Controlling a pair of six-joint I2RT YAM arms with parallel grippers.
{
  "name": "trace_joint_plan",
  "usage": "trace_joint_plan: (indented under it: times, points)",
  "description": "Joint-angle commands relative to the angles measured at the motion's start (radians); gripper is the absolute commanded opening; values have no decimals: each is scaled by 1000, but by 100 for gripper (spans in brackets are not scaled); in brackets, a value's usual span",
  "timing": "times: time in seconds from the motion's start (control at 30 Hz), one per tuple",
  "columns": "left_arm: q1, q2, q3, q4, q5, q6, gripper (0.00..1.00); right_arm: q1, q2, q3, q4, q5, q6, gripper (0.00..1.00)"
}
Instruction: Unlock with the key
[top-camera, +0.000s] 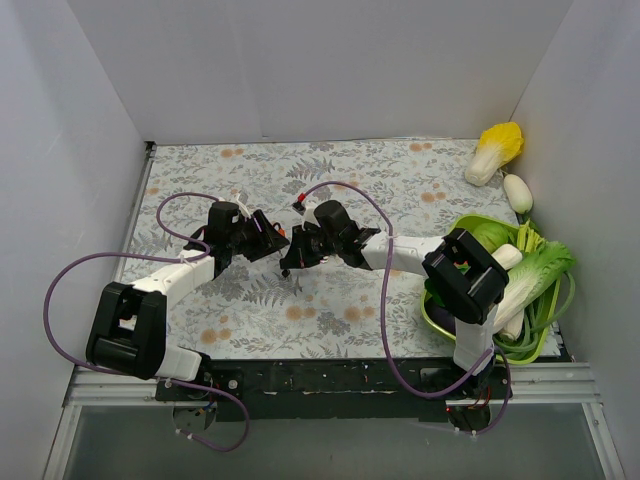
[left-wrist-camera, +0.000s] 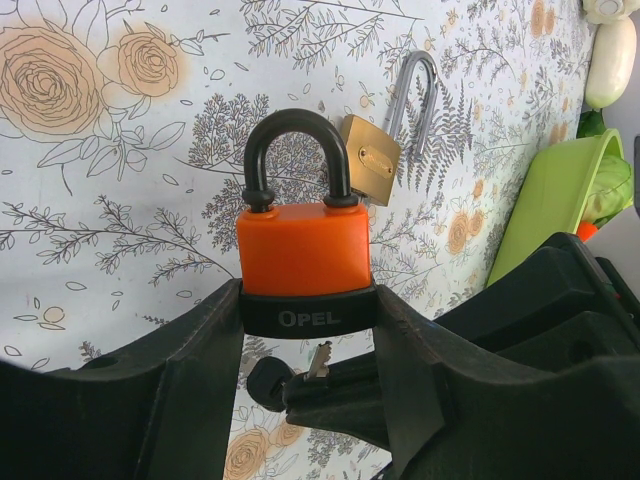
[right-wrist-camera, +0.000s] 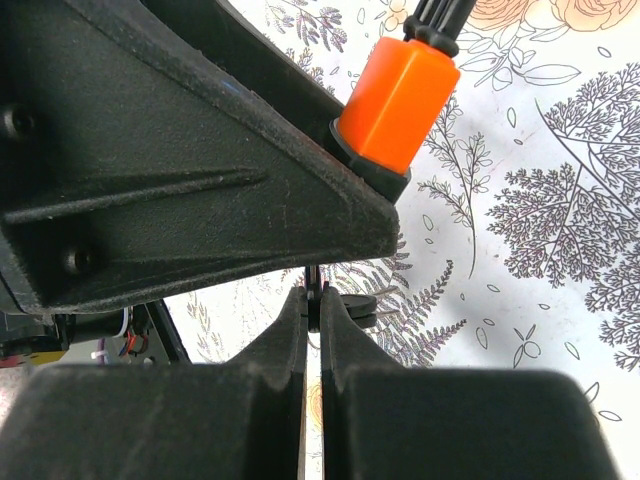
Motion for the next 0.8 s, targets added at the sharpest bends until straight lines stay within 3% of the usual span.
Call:
trace_joint_plan:
  times: [0.0, 0.77]
  points:
    - [-4, -52, 20, 29, 8, 11, 0, 2, -2, 24, 27, -8, -6, 1]
    - [-3, -51, 20, 30, 12, 12, 0, -24, 35, 59, 32, -16, -10, 1]
